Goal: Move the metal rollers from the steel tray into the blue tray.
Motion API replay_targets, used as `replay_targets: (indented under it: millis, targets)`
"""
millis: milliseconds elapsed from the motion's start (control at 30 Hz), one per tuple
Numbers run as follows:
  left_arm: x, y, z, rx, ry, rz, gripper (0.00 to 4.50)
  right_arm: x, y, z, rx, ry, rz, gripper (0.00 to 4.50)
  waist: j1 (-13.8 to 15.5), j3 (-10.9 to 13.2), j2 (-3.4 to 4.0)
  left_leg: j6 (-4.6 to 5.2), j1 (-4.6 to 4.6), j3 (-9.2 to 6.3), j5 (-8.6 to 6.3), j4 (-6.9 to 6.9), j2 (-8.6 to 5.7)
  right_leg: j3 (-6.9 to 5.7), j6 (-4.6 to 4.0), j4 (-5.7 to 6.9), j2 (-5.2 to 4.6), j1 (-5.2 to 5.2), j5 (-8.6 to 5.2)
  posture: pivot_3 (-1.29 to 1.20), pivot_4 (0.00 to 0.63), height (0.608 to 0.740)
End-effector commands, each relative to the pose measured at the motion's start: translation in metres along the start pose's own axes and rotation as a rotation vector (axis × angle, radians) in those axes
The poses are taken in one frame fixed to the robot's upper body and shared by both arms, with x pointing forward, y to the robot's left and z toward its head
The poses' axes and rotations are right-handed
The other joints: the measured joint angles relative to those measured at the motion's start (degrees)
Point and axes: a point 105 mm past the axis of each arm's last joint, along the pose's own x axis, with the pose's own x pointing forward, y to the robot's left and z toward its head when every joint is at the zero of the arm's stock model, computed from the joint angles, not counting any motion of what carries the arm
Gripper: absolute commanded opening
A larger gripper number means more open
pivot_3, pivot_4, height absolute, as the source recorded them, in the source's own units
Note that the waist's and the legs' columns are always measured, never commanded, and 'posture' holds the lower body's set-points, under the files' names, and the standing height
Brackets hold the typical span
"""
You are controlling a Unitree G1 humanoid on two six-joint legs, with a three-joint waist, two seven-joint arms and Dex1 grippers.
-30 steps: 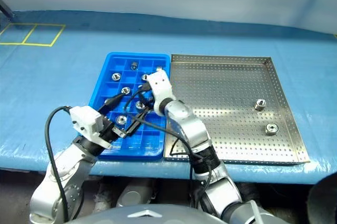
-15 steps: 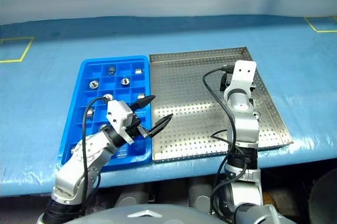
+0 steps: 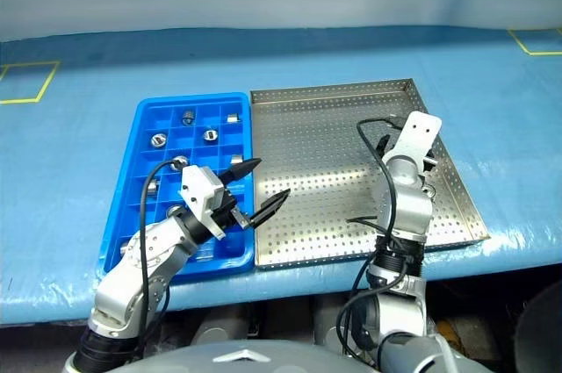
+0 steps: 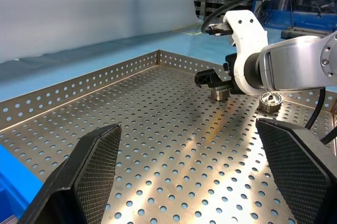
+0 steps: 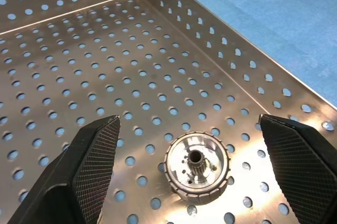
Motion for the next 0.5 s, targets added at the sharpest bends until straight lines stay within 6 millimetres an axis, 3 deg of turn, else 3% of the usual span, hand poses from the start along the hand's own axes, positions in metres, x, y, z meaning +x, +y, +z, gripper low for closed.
replay_targets:
  millis: [33, 433, 500]
  targets:
    - [0.001, -0.004, 0.005, -0.003, -0.024, -0.011, 4.5, 0.0, 0.002, 0.006, 0.004, -0.002, -0.001, 4.46, 0.01, 0.0, 0.0, 0.0, 0.0, 0.0, 0.0, 0.0, 0.0, 0.0, 0.0, 0.0, 0.0, 0.0, 0.0, 0.06, 0.15, 0.74]
    - [0.0, -0.005, 0.004, -0.016, -0.032, -0.002, 4.5, 0.008, 0.009, -0.008, 0.053, 0.098, -0.03, 4.46, 0.13, -0.01, 0.02, 0.0, 0.0, 0.0, 0.01, 0.01, -0.01, 0.0, 0.0, 0.02, 0.0, 0.0, 0.01, 0.09, 0.15, 0.74]
    - [-0.001, -0.005, 0.004, -0.017, -0.033, 0.001, 4.5, 0.009, 0.009, -0.008, 0.061, 0.098, -0.046, 4.08, 0.11, -0.01, 0.02, 0.0, 0.0, 0.0, 0.01, 0.0, -0.01, 0.01, 0.0, 0.02, 0.0, 0.0, 0.01, 0.09, 0.15, 0.74]
